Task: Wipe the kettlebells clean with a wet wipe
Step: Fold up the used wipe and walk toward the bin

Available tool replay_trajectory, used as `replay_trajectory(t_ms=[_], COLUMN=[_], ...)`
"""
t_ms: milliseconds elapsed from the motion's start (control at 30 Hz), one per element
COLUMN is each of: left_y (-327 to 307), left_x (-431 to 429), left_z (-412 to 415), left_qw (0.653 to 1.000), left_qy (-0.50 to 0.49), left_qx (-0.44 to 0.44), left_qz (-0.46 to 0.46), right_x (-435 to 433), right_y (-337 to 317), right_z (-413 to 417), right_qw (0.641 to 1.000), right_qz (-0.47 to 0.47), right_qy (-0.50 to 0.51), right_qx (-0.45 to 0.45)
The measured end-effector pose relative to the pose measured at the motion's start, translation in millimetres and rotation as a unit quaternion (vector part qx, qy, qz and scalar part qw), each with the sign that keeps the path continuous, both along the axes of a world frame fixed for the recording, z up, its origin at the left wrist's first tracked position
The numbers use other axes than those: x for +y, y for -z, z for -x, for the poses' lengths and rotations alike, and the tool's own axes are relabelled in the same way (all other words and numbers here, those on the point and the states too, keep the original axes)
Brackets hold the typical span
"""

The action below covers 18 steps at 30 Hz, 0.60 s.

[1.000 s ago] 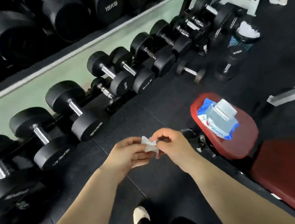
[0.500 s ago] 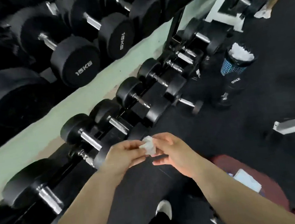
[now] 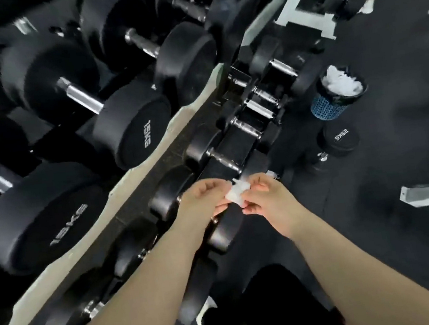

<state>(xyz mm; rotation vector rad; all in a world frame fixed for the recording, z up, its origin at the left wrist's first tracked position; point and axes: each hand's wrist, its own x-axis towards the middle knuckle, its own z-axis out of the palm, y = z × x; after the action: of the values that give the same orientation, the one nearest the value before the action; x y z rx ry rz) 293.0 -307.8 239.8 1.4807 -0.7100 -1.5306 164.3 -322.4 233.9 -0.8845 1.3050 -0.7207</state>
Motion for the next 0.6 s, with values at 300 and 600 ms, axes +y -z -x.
replay_trajectory(t_ms=[300, 600], left_y=[7, 35], left_x=[-145, -349], left_z=[80, 306], left_qw=[0.996, 0.993], left_qy=[0.049, 0.104], left_qx=[-0.066, -0.061], left_qz=[0.019, -0.002], right_x=[-138, -324], right_y=[11, 25], right_z=[81, 305], right_qw=[0.999, 0.998], right_qz=[0.010, -0.004], right_qy=[0.021, 0.067], right_qx=[-0.031, 0.009])
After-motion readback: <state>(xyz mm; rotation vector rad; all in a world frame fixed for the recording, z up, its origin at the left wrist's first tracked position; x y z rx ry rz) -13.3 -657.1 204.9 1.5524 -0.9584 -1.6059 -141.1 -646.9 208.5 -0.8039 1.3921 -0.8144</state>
